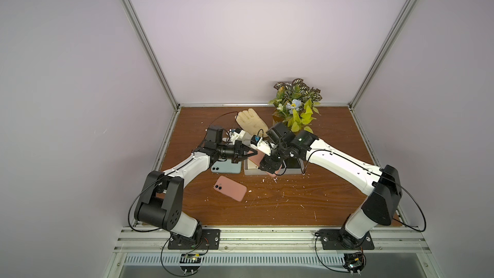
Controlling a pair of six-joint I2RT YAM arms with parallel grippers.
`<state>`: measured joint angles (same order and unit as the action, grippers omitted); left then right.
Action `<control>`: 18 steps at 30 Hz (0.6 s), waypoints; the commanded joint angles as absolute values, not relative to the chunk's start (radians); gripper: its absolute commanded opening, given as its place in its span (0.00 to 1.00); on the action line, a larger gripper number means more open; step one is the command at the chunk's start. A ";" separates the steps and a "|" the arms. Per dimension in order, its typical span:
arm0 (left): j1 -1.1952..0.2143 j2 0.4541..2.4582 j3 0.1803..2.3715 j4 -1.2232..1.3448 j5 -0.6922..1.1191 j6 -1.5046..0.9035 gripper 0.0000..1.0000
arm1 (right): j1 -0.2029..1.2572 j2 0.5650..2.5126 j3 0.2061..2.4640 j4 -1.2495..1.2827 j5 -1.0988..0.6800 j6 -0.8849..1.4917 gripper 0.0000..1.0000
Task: Take the phone out of the storage box
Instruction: Place the phone at the center of the board.
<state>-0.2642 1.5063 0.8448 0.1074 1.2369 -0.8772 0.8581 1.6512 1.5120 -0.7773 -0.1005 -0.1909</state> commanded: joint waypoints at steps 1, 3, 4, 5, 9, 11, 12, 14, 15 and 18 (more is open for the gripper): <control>-0.288 1.490 0.840 0.121 1.258 -0.849 0.00 | 0.864 1.617 1.531 -0.738 -0.104 -0.204 0.59; -0.295 1.481 0.841 0.123 1.250 -0.850 0.00 | 0.863 1.618 1.527 -0.737 -0.100 -0.202 0.64; -0.297 1.477 0.839 0.124 1.246 -0.851 0.00 | 0.864 1.619 1.524 -0.736 -0.099 -0.201 0.66; -0.297 1.470 0.834 0.125 1.240 -0.854 0.00 | 0.865 1.618 1.520 -0.736 -0.099 -0.198 0.69; -0.297 1.441 0.778 0.251 1.232 -0.950 0.00 | 0.862 1.601 1.504 -0.726 -0.103 -0.174 0.83; -0.297 1.428 0.732 0.378 1.230 -1.040 0.00 | 0.862 1.589 1.496 -0.721 -0.106 -0.159 0.95; -0.298 1.422 0.709 0.441 1.225 -1.084 0.00 | 0.862 1.579 1.492 -0.720 -0.107 -0.150 0.99; -0.298 1.414 0.673 0.517 1.215 -1.134 0.00 | 0.861 1.557 1.482 -0.717 -0.116 -0.130 0.99; -0.297 1.409 0.662 0.530 1.209 -1.142 0.00 | 0.862 1.544 1.477 -0.715 -0.117 -0.116 0.99; -0.296 1.395 0.635 0.531 1.182 -1.135 0.00 | 0.854 1.481 1.450 -0.700 -0.123 -0.063 0.99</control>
